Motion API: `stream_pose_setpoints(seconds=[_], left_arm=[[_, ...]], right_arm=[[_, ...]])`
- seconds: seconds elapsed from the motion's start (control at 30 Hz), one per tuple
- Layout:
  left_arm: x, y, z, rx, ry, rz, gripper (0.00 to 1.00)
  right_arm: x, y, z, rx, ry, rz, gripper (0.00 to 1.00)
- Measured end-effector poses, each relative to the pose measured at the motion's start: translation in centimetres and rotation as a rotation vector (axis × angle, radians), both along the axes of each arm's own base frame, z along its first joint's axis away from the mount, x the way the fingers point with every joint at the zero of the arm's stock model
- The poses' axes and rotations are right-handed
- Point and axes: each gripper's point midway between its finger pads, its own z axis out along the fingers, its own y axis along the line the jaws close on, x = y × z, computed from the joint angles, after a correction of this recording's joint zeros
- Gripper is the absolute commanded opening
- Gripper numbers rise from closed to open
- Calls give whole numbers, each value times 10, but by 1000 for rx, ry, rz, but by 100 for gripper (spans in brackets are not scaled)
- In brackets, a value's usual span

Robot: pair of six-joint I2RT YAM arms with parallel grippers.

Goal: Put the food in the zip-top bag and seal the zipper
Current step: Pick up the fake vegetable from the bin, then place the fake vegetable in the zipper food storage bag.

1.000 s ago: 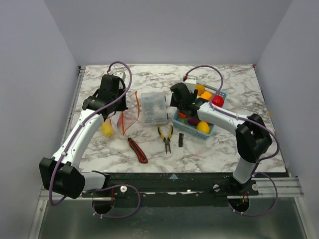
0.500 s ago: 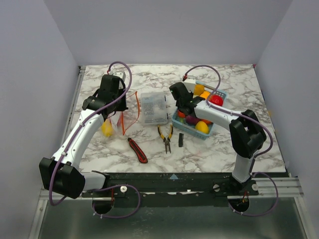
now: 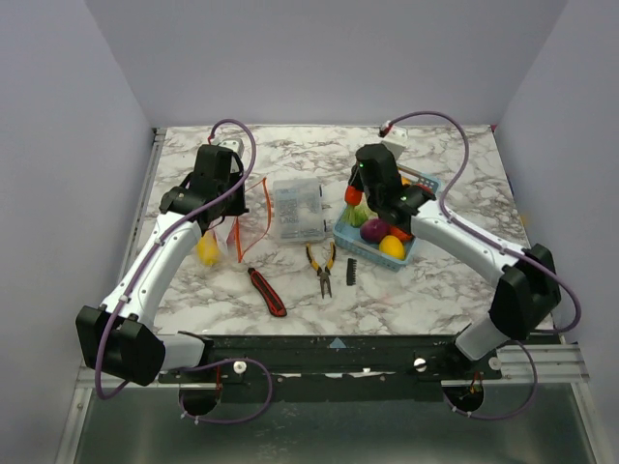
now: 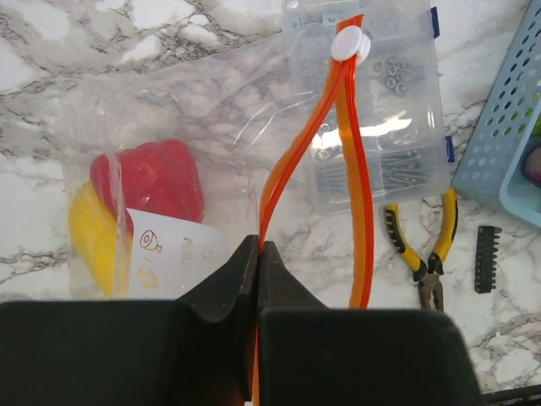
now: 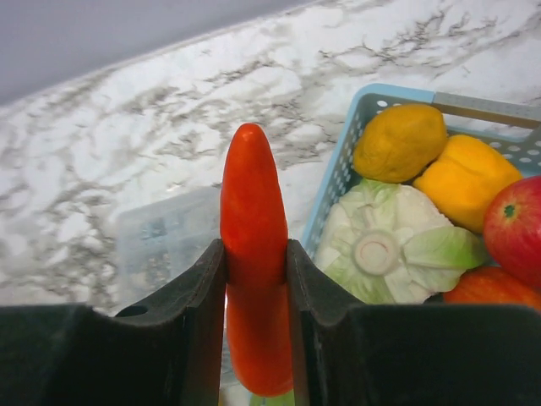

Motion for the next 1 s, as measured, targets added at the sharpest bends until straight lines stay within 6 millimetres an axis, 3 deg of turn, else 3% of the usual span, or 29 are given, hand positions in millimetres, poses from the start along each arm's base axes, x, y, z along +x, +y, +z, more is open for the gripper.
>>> stream_pose_setpoints(seconds=[0.2, 0.37, 0.53, 0.67, 0.8, 1.0], left_arm=[[0, -1, 0, -3, 1, -3, 0], [0, -1, 0, -5, 1, -5, 0], [0, -2, 0, -7, 2, -7, 0], [0, -2, 0, -7, 2, -7, 0], [-1, -3, 0, -11, 3, -9, 0], [-1, -3, 0, -14, 4, -11, 0]], right_arm=[[-28, 23, 49, 320, -177, 166, 1], [-45, 63, 73, 640, -307, 355, 1], [-59, 118, 73, 885, -354, 525, 1], [-82, 154, 67, 965, -356, 614, 1], [-100, 171, 75, 1020, -385, 672, 0], [-94, 176, 67, 1024, -392, 651, 0]])
